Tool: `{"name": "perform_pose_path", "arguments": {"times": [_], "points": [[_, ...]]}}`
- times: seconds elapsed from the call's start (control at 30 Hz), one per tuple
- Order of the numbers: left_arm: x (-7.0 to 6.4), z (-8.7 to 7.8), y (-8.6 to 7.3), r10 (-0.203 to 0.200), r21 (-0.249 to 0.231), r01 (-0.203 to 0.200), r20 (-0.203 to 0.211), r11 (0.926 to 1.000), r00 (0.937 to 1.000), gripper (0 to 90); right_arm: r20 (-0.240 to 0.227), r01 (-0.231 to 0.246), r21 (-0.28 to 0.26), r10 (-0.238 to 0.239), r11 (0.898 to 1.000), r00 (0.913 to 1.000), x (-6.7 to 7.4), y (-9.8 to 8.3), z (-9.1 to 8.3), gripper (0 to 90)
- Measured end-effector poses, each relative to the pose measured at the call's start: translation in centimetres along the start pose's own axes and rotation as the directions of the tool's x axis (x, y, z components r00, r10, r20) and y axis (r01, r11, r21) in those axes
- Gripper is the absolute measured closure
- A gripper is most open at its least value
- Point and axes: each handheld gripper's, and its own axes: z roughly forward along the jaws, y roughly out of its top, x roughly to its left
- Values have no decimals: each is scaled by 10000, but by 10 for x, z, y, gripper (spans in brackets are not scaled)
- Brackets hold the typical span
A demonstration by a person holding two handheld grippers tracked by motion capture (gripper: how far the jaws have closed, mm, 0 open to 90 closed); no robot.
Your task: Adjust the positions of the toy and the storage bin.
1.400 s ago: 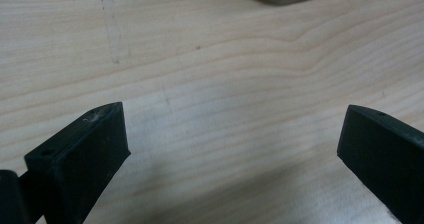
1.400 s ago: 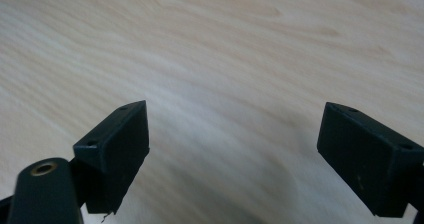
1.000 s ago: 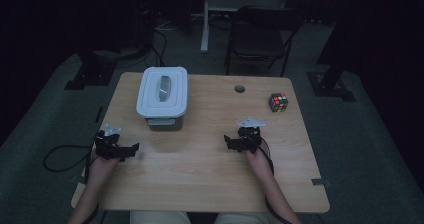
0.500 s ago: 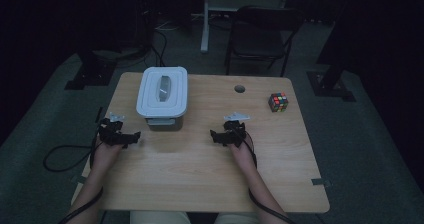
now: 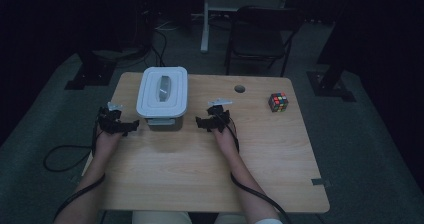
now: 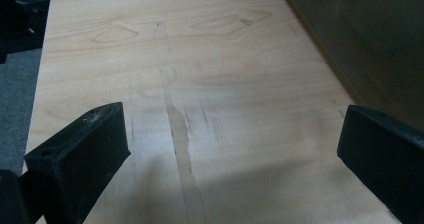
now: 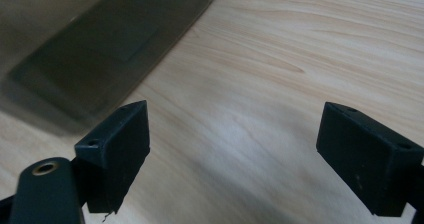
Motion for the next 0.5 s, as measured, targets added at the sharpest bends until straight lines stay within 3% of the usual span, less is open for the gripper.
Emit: {"name": "perform_pose_path", "arguments": {"times": [0.07, 0.2, 0.33, 0.5], "points": [[1, 1, 2, -55, -89, 55, 46, 9999, 10000, 7, -66, -83, 17, 83, 10000, 9999, 0, 3, 2, 137], [6, 9, 13, -29, 75, 31, -258, 10000, 9997, 7, 27, -216, -109, 216, 9997, 9998, 3, 18, 14, 137], [11, 14, 24, -260, 47, 260, -73, 9997, 9996, 7, 55, -285, -164, 286, 9995, 9996, 5, 31, 24, 140], [10, 22, 37, 172, 347, -154, -502, 9993, 9986, 7, 143, -262, -280, 267, 9993, 9995, 6, 37, 30, 139]]}}
